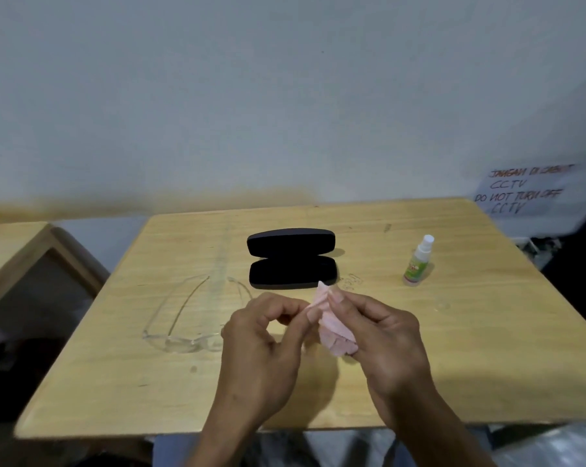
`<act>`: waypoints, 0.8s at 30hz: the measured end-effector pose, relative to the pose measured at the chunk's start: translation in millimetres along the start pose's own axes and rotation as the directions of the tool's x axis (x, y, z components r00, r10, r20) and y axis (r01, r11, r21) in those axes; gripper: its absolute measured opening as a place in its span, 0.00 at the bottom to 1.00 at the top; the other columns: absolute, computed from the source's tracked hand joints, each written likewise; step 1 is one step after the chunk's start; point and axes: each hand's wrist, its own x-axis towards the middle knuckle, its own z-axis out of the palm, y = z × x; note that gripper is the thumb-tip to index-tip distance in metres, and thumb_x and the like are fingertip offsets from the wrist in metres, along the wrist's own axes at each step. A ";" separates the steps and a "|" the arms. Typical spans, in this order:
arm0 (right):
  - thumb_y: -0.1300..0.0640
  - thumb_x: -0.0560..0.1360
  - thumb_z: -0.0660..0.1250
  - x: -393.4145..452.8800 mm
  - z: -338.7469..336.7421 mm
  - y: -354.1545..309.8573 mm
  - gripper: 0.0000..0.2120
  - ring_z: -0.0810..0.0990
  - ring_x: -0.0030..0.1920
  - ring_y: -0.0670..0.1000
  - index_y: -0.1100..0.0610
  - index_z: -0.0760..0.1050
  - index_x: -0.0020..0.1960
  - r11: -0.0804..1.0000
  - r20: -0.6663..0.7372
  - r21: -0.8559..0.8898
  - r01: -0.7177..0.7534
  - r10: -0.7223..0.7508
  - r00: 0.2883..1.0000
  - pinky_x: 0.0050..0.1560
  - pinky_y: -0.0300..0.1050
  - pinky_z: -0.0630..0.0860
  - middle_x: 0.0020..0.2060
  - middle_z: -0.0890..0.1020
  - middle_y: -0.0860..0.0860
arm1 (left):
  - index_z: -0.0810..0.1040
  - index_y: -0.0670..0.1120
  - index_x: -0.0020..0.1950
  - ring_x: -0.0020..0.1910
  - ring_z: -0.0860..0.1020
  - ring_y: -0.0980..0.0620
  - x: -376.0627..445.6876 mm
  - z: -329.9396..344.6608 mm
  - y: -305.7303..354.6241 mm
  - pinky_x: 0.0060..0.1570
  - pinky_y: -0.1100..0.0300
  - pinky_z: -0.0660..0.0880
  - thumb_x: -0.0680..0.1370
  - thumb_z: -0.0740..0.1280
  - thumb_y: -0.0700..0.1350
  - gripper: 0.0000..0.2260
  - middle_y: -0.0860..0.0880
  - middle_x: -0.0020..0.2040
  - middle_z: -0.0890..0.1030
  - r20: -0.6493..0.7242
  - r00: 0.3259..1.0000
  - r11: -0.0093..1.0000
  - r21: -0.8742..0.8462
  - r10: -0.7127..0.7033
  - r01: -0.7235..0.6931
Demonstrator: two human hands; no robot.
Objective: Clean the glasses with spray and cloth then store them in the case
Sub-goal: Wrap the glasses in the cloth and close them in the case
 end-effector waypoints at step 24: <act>0.62 0.67 0.80 36.6 -49.2 -24.9 0.13 0.86 0.43 0.60 0.57 0.84 0.50 0.911 0.362 -0.390 0.136 0.016 0.932 0.49 0.54 0.83 0.43 0.86 0.59 | 0.79 0.34 0.32 0.29 0.76 0.45 28.8 -17.2 14.5 0.35 0.65 0.74 0.76 0.71 0.48 0.20 0.37 0.29 0.81 0.010 0.975 0.966 -0.136 -0.222 0.221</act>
